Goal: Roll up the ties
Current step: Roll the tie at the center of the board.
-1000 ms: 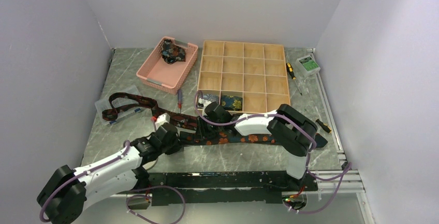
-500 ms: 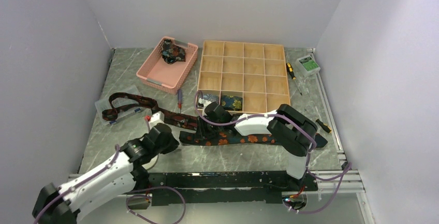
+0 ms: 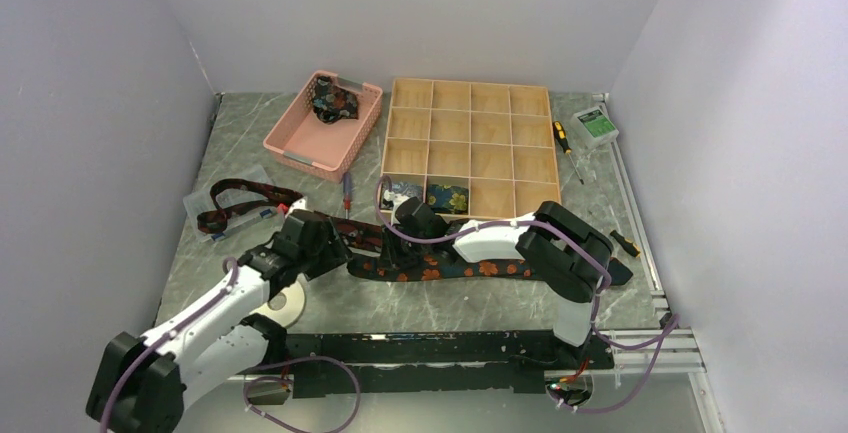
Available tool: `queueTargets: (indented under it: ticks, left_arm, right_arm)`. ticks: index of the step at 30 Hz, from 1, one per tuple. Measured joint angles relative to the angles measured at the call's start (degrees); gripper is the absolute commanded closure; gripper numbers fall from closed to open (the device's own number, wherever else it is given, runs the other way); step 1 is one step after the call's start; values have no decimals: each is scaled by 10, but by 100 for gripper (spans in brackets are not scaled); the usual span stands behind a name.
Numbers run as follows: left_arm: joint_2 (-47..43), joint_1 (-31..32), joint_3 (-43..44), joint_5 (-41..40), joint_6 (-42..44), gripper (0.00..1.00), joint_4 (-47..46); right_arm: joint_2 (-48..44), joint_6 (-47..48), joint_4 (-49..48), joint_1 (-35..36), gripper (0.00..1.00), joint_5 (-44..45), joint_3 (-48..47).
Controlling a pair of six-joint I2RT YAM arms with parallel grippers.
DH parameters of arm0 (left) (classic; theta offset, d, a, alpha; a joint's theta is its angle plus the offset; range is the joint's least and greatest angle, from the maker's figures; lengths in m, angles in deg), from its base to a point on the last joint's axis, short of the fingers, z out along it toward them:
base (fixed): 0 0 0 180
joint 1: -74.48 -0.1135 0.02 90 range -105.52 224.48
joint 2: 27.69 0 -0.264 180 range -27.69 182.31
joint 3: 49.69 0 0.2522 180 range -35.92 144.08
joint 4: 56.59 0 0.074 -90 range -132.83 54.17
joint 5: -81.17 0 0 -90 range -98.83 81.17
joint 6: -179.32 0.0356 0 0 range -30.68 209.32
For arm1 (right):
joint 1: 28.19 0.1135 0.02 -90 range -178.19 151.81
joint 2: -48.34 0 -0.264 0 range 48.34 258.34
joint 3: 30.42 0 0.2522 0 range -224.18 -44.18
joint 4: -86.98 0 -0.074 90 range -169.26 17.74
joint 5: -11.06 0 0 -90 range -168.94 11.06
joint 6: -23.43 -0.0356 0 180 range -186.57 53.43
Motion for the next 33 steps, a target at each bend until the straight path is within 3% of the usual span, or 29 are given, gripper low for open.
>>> queueTargets:
  ticks: [6,15,28,33]
  left_arm:
    - [55,-73,2,92,35,39,-62]
    - [100,-104,-2,191,56,44,-135]
    - [88,-109,-40,207,63,43,-129]
    - [73,-109,-53,207,63,54,-129]
  right_arm:
    - [0,3,0,0,81,0,1]
    - [0,5,-1,0,82,-1,1]
    - [0,6,-13,0,82,-3,8]
    - [-1,6,-15,0,82,-3,9]
